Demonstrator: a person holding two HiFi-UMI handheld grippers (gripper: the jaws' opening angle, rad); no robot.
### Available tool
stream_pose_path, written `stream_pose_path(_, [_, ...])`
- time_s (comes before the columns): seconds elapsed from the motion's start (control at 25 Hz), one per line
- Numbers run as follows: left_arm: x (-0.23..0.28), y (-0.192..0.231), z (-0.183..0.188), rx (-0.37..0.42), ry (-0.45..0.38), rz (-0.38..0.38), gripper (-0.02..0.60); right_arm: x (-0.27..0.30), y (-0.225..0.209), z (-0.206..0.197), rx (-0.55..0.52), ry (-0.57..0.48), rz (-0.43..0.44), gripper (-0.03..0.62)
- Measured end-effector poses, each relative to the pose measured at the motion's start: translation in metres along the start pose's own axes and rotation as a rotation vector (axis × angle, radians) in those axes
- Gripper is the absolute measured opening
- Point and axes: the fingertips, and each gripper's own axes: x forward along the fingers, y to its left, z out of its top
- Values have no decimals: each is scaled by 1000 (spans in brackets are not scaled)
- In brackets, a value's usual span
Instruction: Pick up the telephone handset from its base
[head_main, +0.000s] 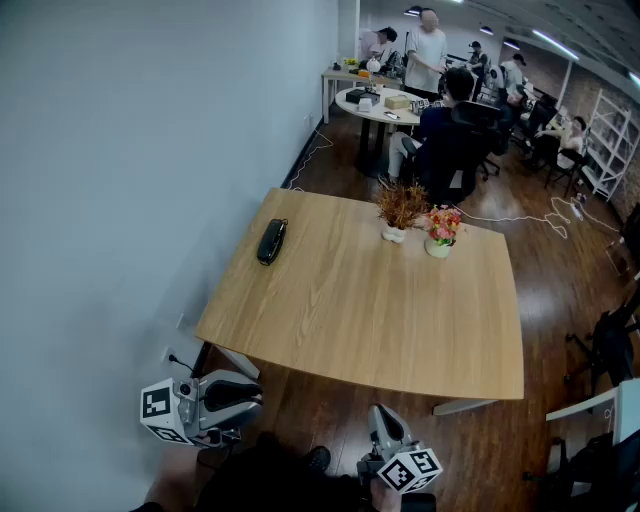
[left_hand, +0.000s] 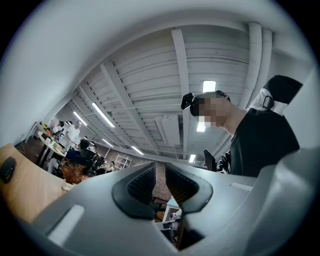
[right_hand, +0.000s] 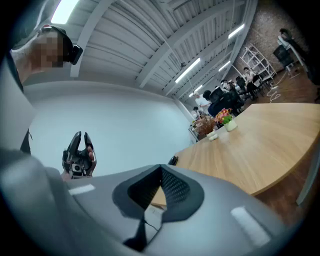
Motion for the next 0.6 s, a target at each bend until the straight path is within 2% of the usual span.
stream_pose_path(0.12, [-6,22,2,52,59,79,67,5,3,-2,-4,6,-4,3])
stream_pose_path(0.28, [-24,67,3,111,142,241,67,17,17,3,-41,17,-2,3])
stream_pose_path(0.4, [-38,101,3,117,144,316,67,31,22,15,-116,35,-12,3])
stream_pose_path(0.6, [-68,169,11,65,99,356,67,80,34,34,-178,57,-57,3])
